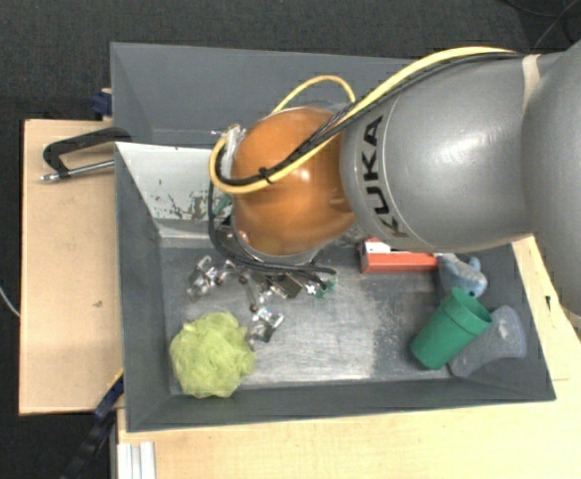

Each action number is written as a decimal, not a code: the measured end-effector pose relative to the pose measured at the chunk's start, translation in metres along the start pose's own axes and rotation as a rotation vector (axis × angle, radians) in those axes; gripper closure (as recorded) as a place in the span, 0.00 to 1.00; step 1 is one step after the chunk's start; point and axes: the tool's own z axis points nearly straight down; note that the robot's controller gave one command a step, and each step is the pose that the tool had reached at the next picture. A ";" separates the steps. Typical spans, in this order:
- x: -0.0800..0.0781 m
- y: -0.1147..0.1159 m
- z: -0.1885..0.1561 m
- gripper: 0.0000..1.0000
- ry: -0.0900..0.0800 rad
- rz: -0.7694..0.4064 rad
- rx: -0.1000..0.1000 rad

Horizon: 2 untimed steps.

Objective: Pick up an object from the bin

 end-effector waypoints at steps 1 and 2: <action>-0.017 0.005 0.087 1.00 0.006 0.012 0.000; -0.017 0.005 0.087 1.00 0.006 0.013 0.000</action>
Offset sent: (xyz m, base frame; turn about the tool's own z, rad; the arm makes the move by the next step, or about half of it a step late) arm 0.0000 0.0000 0.0000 0.0000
